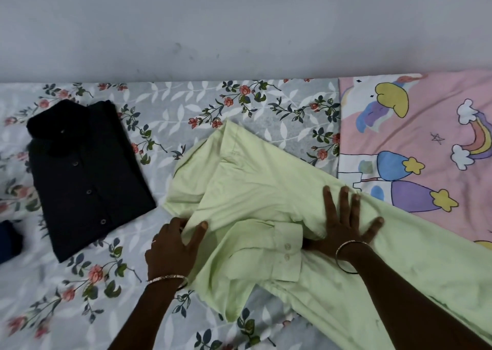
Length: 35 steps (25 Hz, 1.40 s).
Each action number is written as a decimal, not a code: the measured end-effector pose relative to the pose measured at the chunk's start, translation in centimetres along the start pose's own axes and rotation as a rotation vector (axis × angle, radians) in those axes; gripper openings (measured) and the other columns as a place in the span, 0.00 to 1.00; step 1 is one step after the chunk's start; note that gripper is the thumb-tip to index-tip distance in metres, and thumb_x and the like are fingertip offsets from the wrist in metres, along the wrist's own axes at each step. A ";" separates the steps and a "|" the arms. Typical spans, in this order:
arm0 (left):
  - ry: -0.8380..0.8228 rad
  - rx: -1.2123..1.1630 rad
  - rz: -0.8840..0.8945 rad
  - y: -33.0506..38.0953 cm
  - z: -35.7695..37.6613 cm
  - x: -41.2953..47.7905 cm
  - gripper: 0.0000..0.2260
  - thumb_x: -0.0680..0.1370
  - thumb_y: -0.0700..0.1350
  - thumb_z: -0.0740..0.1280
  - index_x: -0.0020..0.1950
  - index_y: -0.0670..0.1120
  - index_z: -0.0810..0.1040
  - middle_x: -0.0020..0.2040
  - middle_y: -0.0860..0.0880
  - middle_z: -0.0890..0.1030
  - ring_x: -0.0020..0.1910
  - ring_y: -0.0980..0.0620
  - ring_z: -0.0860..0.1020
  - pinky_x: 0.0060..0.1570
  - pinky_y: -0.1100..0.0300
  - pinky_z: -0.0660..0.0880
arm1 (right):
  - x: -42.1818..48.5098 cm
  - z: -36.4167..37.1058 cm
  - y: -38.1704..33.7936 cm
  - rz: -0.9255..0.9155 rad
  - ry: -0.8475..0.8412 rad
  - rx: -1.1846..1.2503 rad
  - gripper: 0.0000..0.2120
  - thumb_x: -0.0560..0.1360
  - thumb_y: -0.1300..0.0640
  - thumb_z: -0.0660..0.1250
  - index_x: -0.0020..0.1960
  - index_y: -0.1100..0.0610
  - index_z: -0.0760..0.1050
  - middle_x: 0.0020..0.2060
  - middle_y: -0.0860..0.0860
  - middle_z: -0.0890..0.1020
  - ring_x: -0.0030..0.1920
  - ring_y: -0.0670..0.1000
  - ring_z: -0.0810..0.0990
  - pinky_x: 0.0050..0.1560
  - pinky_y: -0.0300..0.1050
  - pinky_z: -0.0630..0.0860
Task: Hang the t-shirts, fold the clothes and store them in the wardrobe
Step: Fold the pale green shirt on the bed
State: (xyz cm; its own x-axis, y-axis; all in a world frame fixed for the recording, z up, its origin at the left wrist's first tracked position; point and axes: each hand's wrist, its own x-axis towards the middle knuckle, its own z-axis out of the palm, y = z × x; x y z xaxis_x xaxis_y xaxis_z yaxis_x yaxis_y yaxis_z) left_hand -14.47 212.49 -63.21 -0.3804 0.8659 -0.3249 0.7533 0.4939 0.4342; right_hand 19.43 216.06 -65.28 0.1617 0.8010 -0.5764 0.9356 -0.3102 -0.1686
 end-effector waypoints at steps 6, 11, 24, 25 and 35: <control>-0.069 -0.355 0.029 0.6 -3.1 -2.8 0.09 0.77 0.51 0.72 0.43 0.47 0.77 0.37 0.50 0.81 0.39 0.48 0.78 0.36 0.60 0.69 | -2.2 0.6 -1.9 0.065 0.208 -0.017 0.63 0.62 0.26 0.71 0.79 0.41 0.32 0.80 0.49 0.34 0.80 0.55 0.34 0.70 0.77 0.39; -0.126 -0.688 -0.041 0.8 -4.0 -5.1 0.06 0.77 0.46 0.72 0.53 0.53 0.78 0.48 0.47 0.84 0.45 0.47 0.82 0.39 0.56 0.74 | -9.6 3.3 -6.8 -0.386 0.759 0.389 0.37 0.60 0.56 0.62 0.71 0.55 0.71 0.70 0.56 0.74 0.73 0.57 0.69 0.69 0.65 0.67; -0.219 -0.637 0.303 3.2 -6.8 -7.4 0.17 0.81 0.40 0.66 0.64 0.60 0.77 0.42 0.51 0.82 0.27 0.60 0.74 0.23 0.67 0.70 | -8.3 0.5 -10.8 -0.541 0.063 0.157 0.34 0.65 0.27 0.57 0.64 0.43 0.73 0.46 0.40 0.79 0.56 0.46 0.78 0.65 0.52 0.67; -0.232 -0.635 0.301 3.3 -6.7 -7.3 0.15 0.81 0.40 0.66 0.61 0.58 0.80 0.40 0.53 0.82 0.26 0.61 0.74 0.24 0.67 0.70 | -8.3 1.0 -10.4 -0.592 0.067 0.142 0.29 0.66 0.31 0.63 0.62 0.46 0.73 0.41 0.41 0.79 0.51 0.48 0.79 0.59 0.49 0.70; -0.397 -0.783 0.166 5.6 -7.1 -8.0 0.10 0.82 0.38 0.63 0.54 0.45 0.84 0.26 0.50 0.72 0.19 0.53 0.67 0.18 0.64 0.67 | -10.0 3.7 -9.4 -0.742 0.225 0.352 0.32 0.72 0.53 0.63 0.75 0.42 0.60 0.69 0.47 0.72 0.66 0.54 0.72 0.59 0.55 0.74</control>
State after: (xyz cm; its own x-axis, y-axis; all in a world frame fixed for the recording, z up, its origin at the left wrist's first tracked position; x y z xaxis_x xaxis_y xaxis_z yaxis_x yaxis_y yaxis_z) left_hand -10.98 208.89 -52.22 0.0240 0.9115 -0.4107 0.1444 0.4033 0.9036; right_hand 7.82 209.07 -60.91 -0.3617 0.9308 -0.0520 0.6778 0.2243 -0.7002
